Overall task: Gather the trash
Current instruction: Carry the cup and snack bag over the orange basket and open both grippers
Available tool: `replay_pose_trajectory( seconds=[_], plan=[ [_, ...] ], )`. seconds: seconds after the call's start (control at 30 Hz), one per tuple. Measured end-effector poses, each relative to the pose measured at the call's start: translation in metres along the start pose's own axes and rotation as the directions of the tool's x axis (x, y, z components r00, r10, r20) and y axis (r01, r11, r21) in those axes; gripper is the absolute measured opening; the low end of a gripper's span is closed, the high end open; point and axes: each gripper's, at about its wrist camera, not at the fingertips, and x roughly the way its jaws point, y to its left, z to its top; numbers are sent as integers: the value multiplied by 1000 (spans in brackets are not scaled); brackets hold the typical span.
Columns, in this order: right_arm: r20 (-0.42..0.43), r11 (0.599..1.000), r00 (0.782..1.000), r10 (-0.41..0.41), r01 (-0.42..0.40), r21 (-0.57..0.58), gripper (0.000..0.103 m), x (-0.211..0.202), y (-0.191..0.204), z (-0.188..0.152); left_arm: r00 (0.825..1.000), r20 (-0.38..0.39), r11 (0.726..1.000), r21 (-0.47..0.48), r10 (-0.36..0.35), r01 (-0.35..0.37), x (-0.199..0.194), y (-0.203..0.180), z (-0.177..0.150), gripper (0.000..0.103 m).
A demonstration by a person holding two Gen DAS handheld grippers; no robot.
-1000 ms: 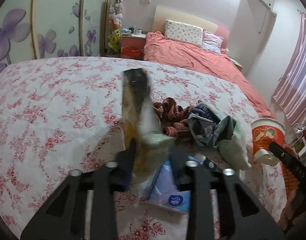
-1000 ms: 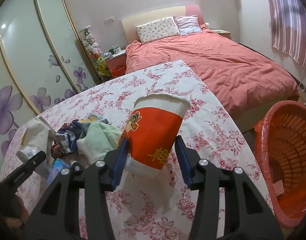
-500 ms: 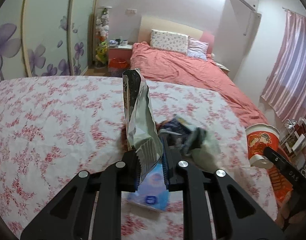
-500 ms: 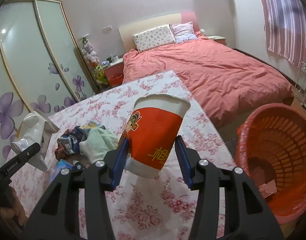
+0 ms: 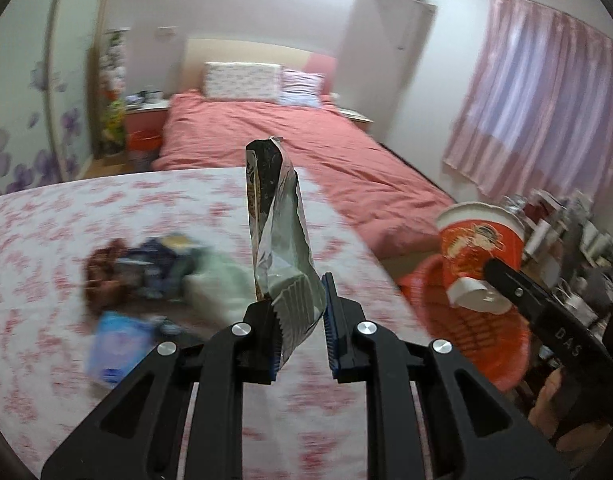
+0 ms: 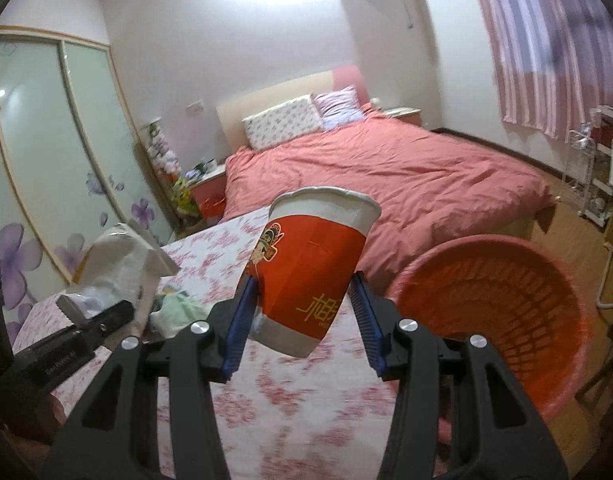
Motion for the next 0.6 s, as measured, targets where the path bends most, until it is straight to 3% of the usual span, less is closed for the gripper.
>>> replay_pose_trajectory(
  seconds=[0.23, 0.6],
  plan=[
    [53, 993, 993, -102, 99, 58, 48, -28, -54, 1, 990, -32, 988, 73, -134, 136, 25, -64, -3, 18],
    [52, 970, 980, -192, 182, 158, 48, -34, -126, -6, 969, -96, 961, 138, -229, 240, 61, -125, -14, 18]
  ],
)
